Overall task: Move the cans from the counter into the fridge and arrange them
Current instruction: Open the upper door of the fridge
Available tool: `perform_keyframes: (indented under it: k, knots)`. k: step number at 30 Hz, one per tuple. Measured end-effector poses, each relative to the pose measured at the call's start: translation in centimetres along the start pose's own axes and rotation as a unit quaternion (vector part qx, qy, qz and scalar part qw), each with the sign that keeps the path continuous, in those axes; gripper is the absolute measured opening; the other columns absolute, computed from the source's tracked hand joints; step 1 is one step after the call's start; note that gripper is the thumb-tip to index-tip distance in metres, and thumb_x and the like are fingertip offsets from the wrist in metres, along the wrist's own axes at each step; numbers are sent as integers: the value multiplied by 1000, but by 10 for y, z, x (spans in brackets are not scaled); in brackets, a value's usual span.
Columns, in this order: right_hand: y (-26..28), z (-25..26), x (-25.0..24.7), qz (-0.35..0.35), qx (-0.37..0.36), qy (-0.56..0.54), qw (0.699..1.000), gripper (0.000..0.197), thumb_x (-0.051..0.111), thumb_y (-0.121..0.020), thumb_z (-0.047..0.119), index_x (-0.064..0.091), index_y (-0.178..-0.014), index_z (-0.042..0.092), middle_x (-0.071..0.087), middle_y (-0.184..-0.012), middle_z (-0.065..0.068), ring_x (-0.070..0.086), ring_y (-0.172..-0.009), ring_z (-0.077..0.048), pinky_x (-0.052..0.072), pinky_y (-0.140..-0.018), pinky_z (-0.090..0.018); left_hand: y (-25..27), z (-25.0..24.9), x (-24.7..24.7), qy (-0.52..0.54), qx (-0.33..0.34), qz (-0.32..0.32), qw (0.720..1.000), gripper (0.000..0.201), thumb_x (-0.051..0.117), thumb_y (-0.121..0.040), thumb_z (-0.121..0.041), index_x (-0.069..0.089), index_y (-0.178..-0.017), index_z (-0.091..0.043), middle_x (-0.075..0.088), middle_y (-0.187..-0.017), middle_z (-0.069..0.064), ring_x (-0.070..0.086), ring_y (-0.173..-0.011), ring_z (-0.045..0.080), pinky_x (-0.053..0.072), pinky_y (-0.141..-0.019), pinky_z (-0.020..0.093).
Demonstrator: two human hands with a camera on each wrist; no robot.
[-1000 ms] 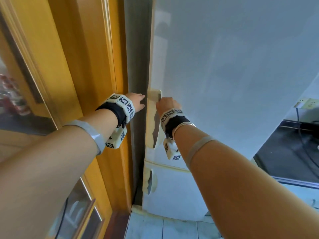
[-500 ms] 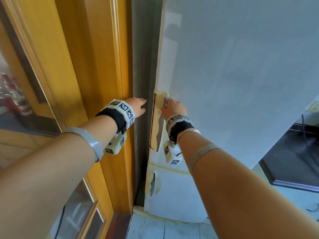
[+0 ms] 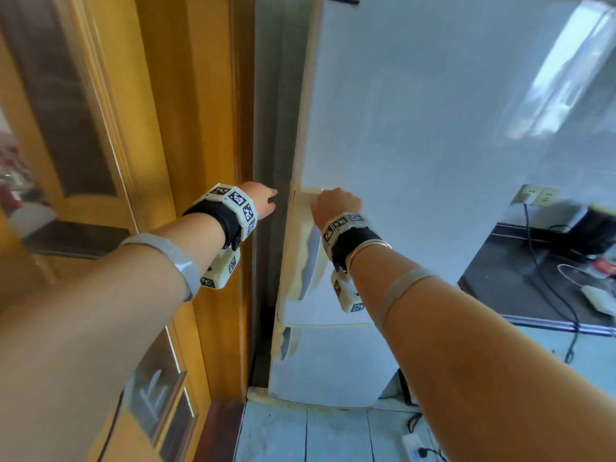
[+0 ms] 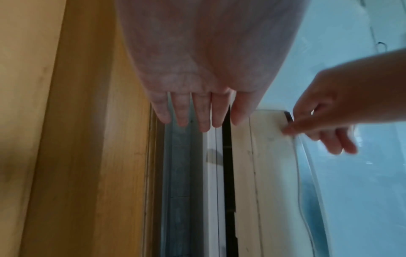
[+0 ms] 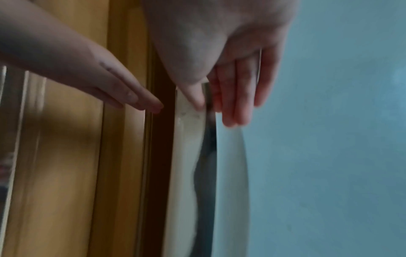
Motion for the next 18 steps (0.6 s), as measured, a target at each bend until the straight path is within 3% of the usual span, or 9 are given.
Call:
perform_keyframes:
  k: [3,5,6,8,10,13,15,18]
  knots:
    - [31,16,-32,-57,-48,36,997,28,34,-97,14,61,-94,10,55,-69,-2,56,-73,-24,41,-63,-30,24,-2,-2,-9,6,-1,1000,48,36,-100,-26,29,-146,-16,36,-150,10,43,-132,30,42,-103,36]
    - [53,35,-42,-93,-118,34,988,26,35,-96,12,57,-110,10,64,-97,-7,57,-94,-26,44,-81,-37,37,-1,1,-5,5,2,1000,47,36,-100,-27,30,-146,-17,36,-150,8,42,-133,28,40,-104,35]
    - [64,44,-46,-117,-147,40,981,28,39,-95,12,55,-118,13,62,-112,-6,52,-108,-26,39,-95,-40,44,0,2,-7,4,9,1000,48,35,-100,-28,30,-146,-17,35,-151,7,41,-134,27,39,-106,35]
    - [79,56,-56,-158,-168,66,971,37,49,-91,16,51,-128,22,45,-140,-3,33,-134,-26,16,-114,-49,53,-1,5,-25,0,25,999,49,33,-100,-30,28,-147,-17,32,-153,6,37,-137,25,36,-108,35]
    - [86,61,-64,-165,-158,95,969,41,56,-89,21,50,-129,28,21,-155,0,10,-145,-28,-3,-114,-55,59,-4,2,-39,-2,32,999,49,31,-100,-30,26,-147,-16,30,-154,5,35,-139,25,33,-109,35]
    - [91,57,-80,-174,-127,157,964,31,54,-90,34,59,-120,29,0,-160,0,-6,-146,-29,-7,-112,-58,67,-10,-3,-44,-1,32,999,49,31,-100,-30,28,-147,-16,32,-153,7,35,-138,26,33,-109,35]
    - [95,50,-89,-179,-101,197,959,30,53,-90,40,61,-117,30,0,-160,-2,-8,-146,-28,-7,-112,-58,70,-16,-9,-40,1,22,999,48,31,-100,-29,29,-146,-14,32,-153,8,34,-139,26,32,-110,36]
    - [111,41,-108,-226,-78,179,954,24,59,-87,37,68,-108,27,23,-155,-2,5,-146,-27,0,-113,-59,79,-29,-16,-42,8,8,999,47,33,-100,-26,32,-145,-12,36,-150,10,38,-136,27,34,-109,36]
Point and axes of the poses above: each hand's wrist, its own y-axis away from the middle knuckle, its own x-axis out of the palm, z = x × y, the point moved 10 cm from there along -y, towards the middle knuckle
